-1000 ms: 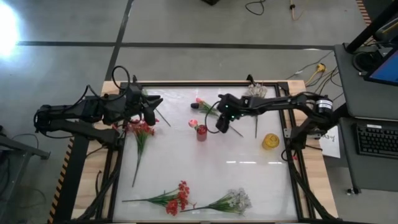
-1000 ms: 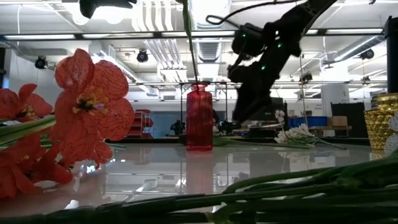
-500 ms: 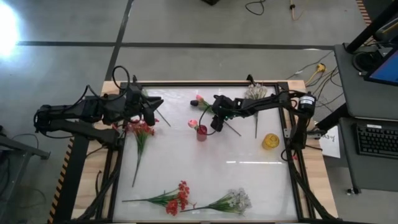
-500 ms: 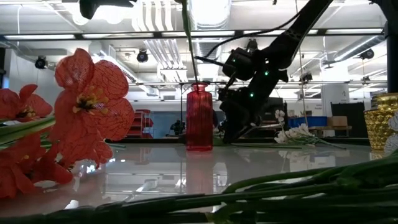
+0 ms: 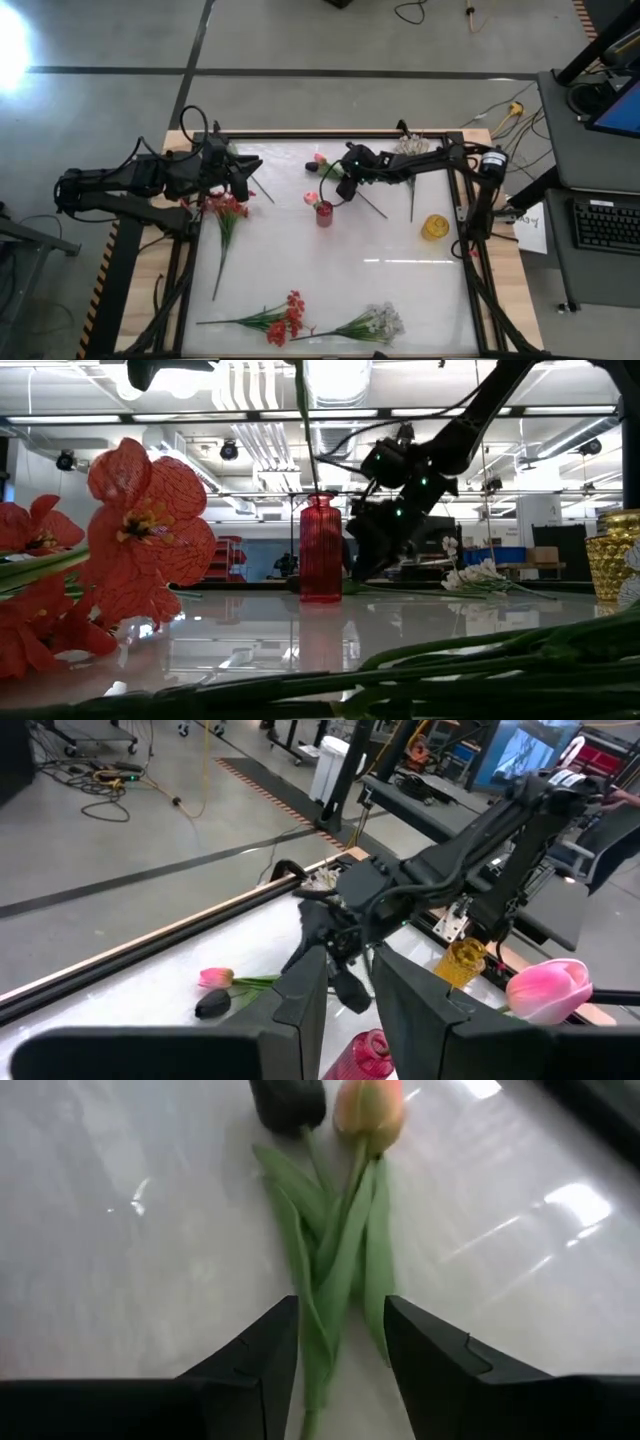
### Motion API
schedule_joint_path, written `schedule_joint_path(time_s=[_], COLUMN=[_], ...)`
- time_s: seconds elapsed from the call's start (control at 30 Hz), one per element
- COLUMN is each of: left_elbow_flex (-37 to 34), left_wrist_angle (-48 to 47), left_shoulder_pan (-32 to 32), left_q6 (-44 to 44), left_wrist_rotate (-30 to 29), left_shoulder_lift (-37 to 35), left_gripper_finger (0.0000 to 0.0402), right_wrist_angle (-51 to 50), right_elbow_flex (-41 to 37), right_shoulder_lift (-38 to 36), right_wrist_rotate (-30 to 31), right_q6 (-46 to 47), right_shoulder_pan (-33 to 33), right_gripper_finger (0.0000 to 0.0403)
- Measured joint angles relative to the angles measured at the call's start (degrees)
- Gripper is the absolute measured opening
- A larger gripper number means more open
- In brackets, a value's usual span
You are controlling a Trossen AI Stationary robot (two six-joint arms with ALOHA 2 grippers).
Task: Sort flowers into vase by color
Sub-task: Put the pink flower into the red vase
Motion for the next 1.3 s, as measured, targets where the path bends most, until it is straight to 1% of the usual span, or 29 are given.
schedule_joint_path(time_s=[0.07, 0.27, 0.37, 0.53, 0.63, 0.77, 1.03, 1.17, 1.3], left_elbow_flex=[0.00, 0.00, 0.00, 0.00, 0.00, 0.00, 0.00, -0.83, -1.07], left_wrist_angle=[0.00, 0.00, 0.00, 0.00, 0.00, 0.02, 0.69, 6.30, 11.34], left_shoulder_pan=[0.00, 0.00, 0.00, 0.00, 0.00, 0.00, 0.00, -0.02, -0.04], left_q6=[0.04, 0.04, 0.09, 0.07, -0.58, -1.11, -0.42, 3.75, 8.20], left_wrist_rotate=[0.00, 0.00, 0.00, 0.00, 0.00, 0.00, 0.00, 1.91, 3.87], left_shoulder_lift=[0.00, -0.04, -0.04, 0.00, -0.01, -0.02, 0.31, 1.57, 3.49], left_gripper_finger=[0.0075, 0.0075, 0.0075, 0.0075, 0.0075, 0.0075, 0.0075, 0.0075, 0.0075], right_wrist_angle=[-0.17, 0.59, 1.15, 2.82, 1.43, 1.60, 2.07, 4.61, 12.29], right_elbow_flex=[0.00, 0.15, 0.15, 0.07, -0.09, -0.17, -0.17, -0.80, -2.84], right_shoulder_lift=[1.49, 3.78, 3.96, 3.77, 1.98, -3.81, -19.62, -26.55, -32.74], right_wrist_rotate=[-2.67, -3.34, -3.23, -3.35, -3.49, -3.41, -2.83, -2.37, -2.37], right_q6=[0.05, 1.26, 1.93, 2.63, 3.40, 3.22, 5.41, 5.40, 5.46], right_shoulder_pan=[-0.33, -0.35, -0.39, -0.41, -0.38, -0.20, 1.32, 4.25, 8.24], right_gripper_finger=[0.0134, 0.0113, 0.0087, 0.0025, 0.0018, 0.0015, 0.0014, 0.0014, 0.0013])
